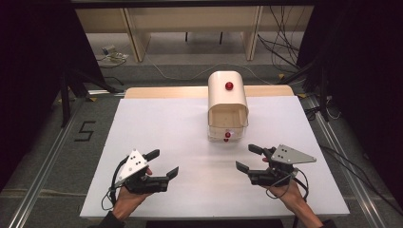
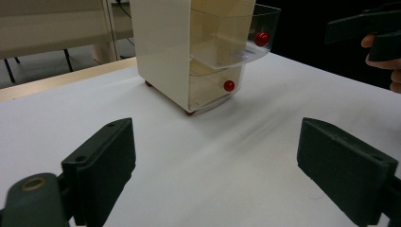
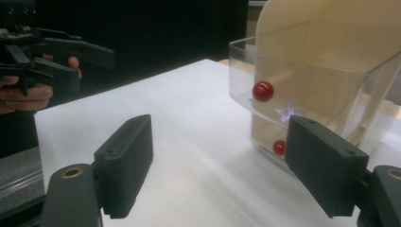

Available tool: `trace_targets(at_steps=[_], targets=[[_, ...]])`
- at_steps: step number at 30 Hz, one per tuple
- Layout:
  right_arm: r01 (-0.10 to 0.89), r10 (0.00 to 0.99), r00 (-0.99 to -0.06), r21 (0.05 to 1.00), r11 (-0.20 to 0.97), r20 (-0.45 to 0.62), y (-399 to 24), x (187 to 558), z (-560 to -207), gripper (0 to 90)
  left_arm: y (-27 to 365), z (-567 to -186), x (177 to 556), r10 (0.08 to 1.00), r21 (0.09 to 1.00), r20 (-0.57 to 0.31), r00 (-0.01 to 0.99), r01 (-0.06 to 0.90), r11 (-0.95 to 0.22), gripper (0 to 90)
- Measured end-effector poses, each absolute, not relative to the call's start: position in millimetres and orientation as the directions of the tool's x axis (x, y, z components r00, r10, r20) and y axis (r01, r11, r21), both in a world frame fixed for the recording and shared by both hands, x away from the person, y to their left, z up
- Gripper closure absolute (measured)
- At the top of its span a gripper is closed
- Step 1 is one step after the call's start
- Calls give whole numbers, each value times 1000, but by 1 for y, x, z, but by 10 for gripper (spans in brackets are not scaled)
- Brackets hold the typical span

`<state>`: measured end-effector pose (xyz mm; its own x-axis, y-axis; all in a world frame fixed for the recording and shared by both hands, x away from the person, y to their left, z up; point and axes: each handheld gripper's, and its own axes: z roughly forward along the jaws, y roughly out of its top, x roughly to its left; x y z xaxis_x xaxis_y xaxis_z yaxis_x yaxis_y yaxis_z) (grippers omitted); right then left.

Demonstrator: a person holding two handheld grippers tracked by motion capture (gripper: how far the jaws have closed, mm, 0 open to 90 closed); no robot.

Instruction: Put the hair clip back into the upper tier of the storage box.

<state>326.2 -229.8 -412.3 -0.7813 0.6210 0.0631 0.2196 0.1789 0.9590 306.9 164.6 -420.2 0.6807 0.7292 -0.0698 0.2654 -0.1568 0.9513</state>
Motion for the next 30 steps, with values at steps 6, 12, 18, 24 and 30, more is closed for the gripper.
trace_targets(at_steps=[6,12,18,24,30], targets=[[235,635,-769,956,176,72,-235,322,-416,232,164,-421,308,725,946,-71,685,277,-169,110],[236,654,-754,955,182,61,-238,319,-420,233,163,-422,308,722,945,-68,689,276,-175,110],[248,659,-748,952,179,71,-241,316,-423,233,162,-422,308,718,942,-65,693,280,-185,110],[243,662,-746,955,172,71,-243,315,-423,233,161,-423,308,714,941,-64,697,280,-190,110],[237,681,-729,959,157,69,-245,315,-423,233,161,-423,308,714,941,-63,698,279,-190,111]])
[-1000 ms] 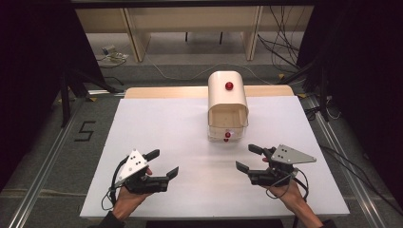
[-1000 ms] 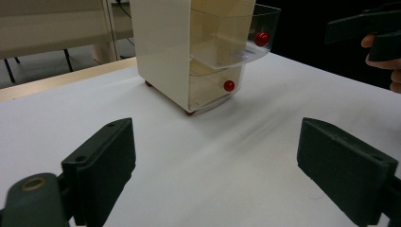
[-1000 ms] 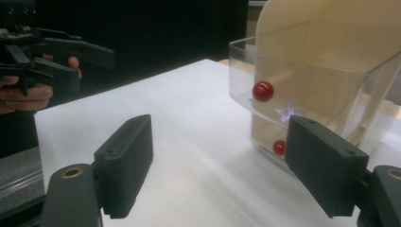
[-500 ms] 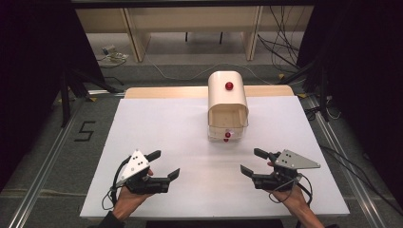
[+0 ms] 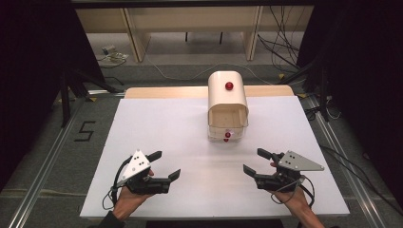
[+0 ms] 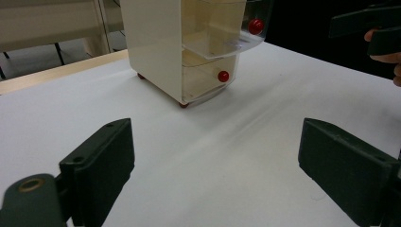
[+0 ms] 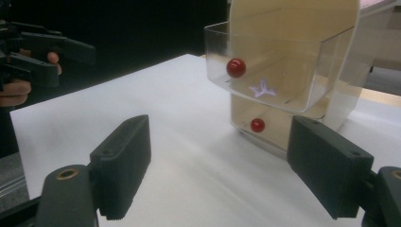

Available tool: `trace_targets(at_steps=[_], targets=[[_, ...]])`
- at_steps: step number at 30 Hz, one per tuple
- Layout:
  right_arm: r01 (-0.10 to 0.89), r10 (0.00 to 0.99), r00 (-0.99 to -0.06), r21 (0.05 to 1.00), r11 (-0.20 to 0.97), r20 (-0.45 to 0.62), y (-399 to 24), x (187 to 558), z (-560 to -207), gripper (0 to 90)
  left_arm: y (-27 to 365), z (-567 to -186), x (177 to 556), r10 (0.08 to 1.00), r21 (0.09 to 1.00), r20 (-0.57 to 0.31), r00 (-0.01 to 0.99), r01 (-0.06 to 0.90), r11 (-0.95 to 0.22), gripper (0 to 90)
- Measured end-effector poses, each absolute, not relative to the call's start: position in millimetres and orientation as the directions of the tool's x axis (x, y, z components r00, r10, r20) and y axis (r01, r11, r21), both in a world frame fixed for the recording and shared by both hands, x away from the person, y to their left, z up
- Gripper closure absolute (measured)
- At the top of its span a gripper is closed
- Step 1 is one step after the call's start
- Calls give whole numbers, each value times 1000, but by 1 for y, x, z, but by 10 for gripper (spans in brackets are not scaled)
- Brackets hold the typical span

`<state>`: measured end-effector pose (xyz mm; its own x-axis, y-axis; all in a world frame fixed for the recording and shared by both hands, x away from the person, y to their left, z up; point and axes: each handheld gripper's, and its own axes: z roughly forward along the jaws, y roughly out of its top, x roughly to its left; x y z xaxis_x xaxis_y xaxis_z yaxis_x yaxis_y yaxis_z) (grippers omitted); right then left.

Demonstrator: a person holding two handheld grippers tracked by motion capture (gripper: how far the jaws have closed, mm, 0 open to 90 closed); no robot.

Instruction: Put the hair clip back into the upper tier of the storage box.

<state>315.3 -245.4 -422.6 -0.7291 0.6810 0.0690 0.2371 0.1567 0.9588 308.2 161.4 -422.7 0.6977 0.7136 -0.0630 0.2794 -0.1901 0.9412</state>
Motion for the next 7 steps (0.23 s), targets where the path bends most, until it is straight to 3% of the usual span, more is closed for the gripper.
trace_targets(at_steps=[7], targets=[[240,681,-729,957,165,66,-245,315,-423,232,162,-422,308,714,942,-62,697,277,-189,111]])
